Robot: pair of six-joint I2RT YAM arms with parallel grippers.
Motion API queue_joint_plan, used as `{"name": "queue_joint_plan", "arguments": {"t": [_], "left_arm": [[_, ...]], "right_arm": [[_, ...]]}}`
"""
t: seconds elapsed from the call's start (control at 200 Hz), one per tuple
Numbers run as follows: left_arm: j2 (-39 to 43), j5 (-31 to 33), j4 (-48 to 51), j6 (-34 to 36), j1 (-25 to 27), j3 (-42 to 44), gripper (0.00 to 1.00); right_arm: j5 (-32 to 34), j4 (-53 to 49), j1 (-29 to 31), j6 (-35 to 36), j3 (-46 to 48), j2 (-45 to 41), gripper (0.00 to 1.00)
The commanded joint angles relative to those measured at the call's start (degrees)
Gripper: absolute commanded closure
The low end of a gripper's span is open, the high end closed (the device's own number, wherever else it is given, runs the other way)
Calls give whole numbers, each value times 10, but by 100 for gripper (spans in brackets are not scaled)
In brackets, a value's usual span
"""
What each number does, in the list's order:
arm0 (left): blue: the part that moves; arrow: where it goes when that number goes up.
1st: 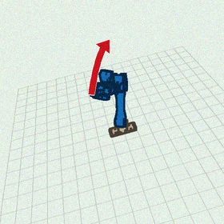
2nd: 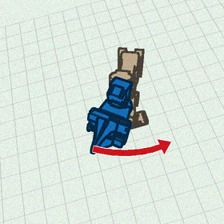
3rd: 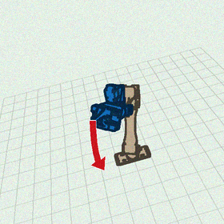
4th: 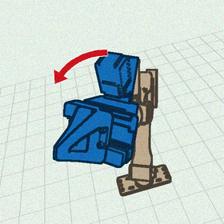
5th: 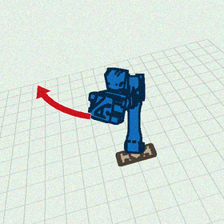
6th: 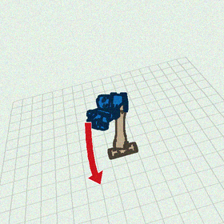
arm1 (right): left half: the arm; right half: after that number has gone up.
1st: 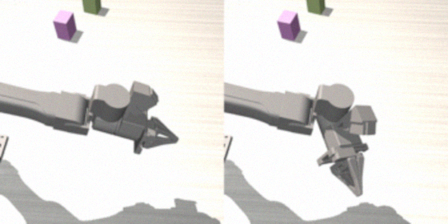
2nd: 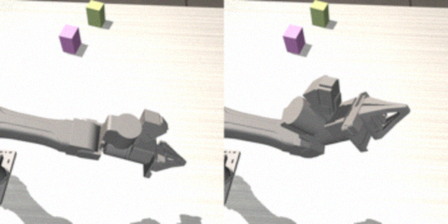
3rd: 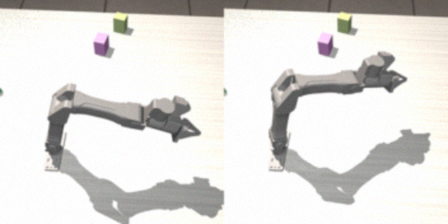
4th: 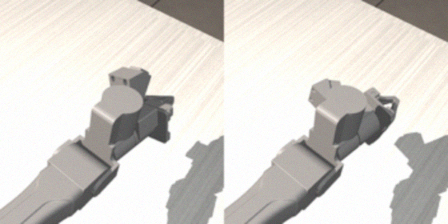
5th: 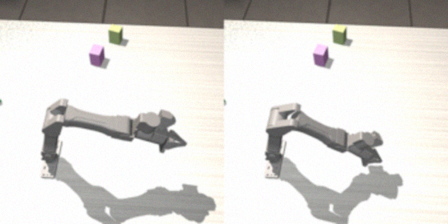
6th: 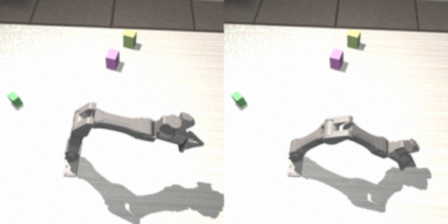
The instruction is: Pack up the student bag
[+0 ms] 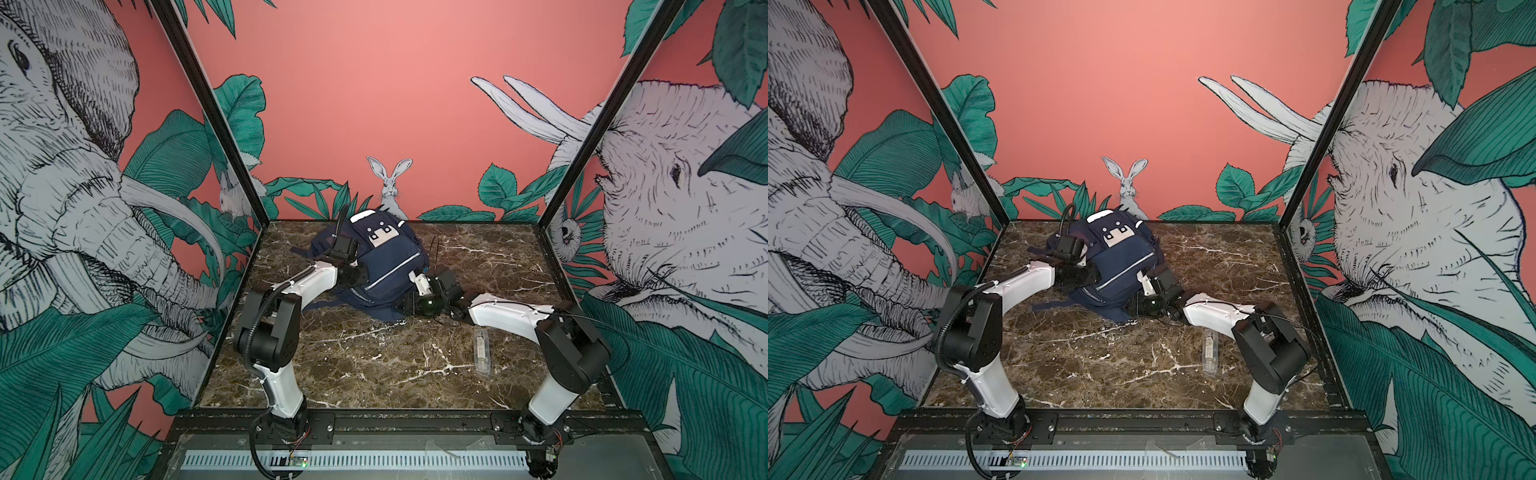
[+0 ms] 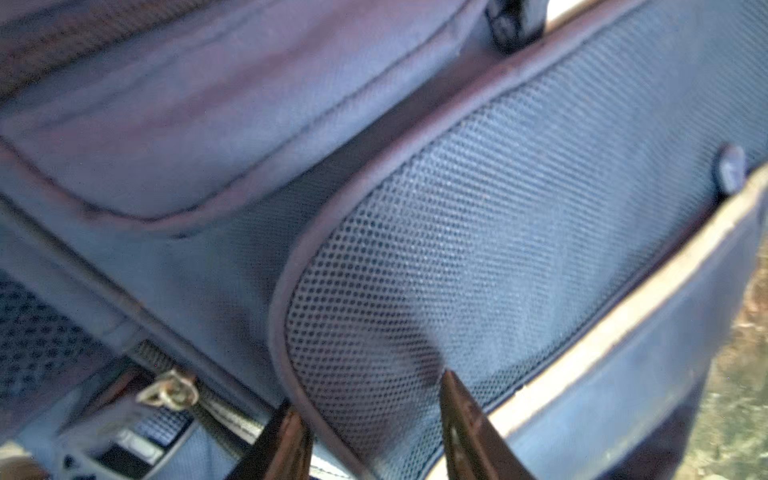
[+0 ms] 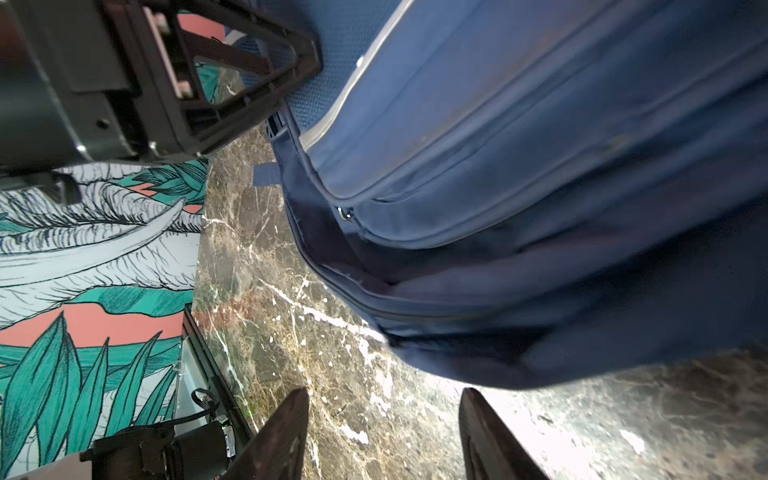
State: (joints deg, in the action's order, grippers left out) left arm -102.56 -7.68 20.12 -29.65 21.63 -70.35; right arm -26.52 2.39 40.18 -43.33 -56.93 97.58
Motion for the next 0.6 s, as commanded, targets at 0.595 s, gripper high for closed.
{"name": "queue_joint_plan", "arguments": {"t": [0.595], "left_arm": [[-103, -66, -24, -63, 170, -137, 51]], "right_arm": [[106, -71, -46, 44, 67, -141, 43]]}}
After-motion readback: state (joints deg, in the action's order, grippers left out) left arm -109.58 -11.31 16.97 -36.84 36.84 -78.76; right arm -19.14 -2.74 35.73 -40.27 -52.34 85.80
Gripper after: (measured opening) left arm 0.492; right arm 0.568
